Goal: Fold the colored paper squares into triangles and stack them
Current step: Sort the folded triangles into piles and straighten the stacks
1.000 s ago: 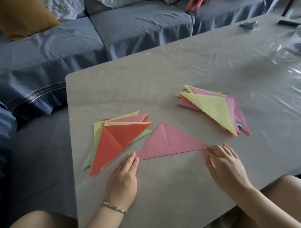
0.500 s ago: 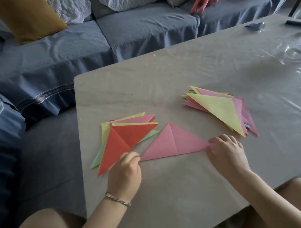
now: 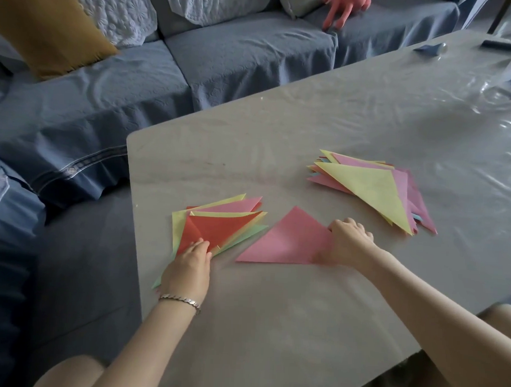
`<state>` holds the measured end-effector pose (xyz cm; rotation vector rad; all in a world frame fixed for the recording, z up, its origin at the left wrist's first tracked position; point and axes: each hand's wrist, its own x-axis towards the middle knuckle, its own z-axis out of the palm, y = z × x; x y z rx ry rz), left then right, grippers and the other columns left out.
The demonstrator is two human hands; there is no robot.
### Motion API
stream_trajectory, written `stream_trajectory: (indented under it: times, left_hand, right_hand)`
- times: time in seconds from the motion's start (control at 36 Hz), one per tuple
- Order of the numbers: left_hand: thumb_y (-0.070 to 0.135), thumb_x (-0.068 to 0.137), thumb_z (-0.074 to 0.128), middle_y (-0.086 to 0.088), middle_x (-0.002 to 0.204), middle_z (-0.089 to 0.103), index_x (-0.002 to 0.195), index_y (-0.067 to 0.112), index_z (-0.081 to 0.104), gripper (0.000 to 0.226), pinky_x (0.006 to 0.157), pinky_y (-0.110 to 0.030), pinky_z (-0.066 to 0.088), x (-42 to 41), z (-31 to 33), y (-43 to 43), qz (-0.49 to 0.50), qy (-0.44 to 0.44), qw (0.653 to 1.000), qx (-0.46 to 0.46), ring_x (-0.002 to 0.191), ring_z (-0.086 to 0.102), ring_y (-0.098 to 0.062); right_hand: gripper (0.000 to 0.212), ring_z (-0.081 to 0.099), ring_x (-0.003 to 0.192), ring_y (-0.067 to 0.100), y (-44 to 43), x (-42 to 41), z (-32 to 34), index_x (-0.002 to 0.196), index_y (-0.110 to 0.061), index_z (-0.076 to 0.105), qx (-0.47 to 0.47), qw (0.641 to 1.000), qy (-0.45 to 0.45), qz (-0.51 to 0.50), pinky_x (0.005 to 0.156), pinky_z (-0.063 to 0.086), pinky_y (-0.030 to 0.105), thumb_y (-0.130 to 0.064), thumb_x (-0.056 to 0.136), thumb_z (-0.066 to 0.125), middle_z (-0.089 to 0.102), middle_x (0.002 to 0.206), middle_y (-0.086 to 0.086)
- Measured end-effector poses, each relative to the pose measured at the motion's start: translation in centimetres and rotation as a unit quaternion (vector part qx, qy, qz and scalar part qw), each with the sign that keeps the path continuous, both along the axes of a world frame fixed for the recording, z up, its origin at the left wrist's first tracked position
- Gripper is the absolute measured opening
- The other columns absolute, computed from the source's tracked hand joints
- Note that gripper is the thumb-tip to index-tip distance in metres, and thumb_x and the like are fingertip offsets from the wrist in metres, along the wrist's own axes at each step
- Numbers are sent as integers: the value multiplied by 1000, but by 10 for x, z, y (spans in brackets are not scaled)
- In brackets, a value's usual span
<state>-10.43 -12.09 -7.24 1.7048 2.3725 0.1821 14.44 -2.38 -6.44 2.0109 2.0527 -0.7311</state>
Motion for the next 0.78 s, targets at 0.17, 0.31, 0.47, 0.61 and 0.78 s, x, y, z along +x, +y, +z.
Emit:
stream_trajectory:
  times: [0.17, 0.31, 0.47, 0.61, 0.78]
  left_hand:
    - [-3, 89, 47, -12, 120, 62, 128, 8, 52, 41, 80, -36, 49, 15, 5, -3, -13, 16, 997, 79, 105, 61, -30]
    - [-24, 56, 69, -19, 98, 69, 103, -4, 66, 52, 59, -41, 55, 24, -11, -2, -91, 19, 982, 164, 80, 69, -33]
    - [-15, 65, 49, -18, 99, 69, 103, -3, 66, 43, 67, -41, 55, 39, -14, 0, -123, -8, 972, 200, 87, 69, -29]
    - [-2, 76, 25, -14, 106, 68, 109, 1, 65, 52, 75, -40, 55, 49, -16, 0, -164, 1, 973, 164, 97, 66, -26]
    - [-1, 71, 27, -4, 106, 69, 106, 9, 68, 55, 77, -32, 54, 59, -16, 1, -240, 15, 956, 165, 99, 66, -18]
  right_hand:
    - [22, 46, 78, 19, -16, 33, -5, 72, -20, 43, 66, 970, 229, 42, 64, 37, 11, -14, 89, 57, 43, 81, -5]
    - [37, 53, 53, -7, 1, 67, 5, 74, -17, 53, 171, 886, 415, -117, 51, 39, 5, 17, 85, 47, 59, 56, -13]
    - [31, 54, 91, 24, 41, 82, 14, 114, -14, 56, 288, 856, 315, -292, 76, 39, 28, -7, 84, 50, 61, 100, 6]
    - [56, 39, 119, 40, 49, 78, 5, 135, -7, 34, 202, 917, 189, -289, 100, 34, 42, -10, 85, 57, 32, 133, 23]
    - [45, 15, 132, 25, 13, 56, 0, 125, -12, 52, 276, 949, 119, -92, 107, 17, 39, -13, 81, 63, 26, 143, 18]
